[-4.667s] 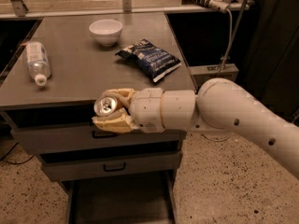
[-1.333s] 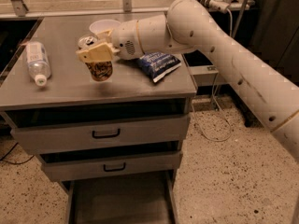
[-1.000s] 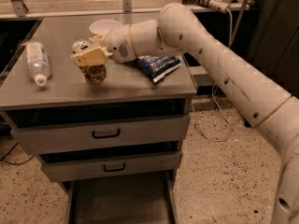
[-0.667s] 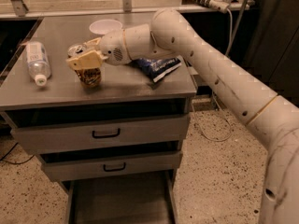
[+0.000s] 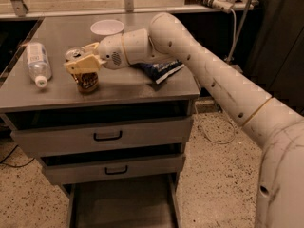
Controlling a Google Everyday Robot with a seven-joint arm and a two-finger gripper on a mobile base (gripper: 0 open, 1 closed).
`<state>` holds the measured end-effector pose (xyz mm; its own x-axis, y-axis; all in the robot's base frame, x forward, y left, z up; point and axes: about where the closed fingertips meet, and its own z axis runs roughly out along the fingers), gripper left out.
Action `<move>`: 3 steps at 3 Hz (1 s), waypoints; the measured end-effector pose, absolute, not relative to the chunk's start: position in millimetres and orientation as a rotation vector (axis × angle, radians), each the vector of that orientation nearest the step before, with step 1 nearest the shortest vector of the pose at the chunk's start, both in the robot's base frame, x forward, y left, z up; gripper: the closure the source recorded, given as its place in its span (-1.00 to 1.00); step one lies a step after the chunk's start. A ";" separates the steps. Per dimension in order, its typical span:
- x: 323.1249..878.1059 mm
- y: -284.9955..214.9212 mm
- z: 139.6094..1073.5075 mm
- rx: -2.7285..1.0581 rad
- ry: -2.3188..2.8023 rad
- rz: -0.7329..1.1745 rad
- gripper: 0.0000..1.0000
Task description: Pick orange can from bottom drawer and place on counter
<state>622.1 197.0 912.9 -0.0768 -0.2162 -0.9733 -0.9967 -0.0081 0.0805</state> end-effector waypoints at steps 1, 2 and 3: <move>622.1 197.1 912.9 -1.343 1.421 1.170 0.62; 622.1 197.1 912.9 -1.343 1.421 1.170 0.16; 622.1 197.1 912.9 -1.343 1.421 1.170 -0.31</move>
Offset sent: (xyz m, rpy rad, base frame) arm 0.0000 0.0000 0.0000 0.0000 0.0000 0.0000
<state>622.1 197.1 912.9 -0.0768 -0.2162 -0.9733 -0.9967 -0.0083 0.0805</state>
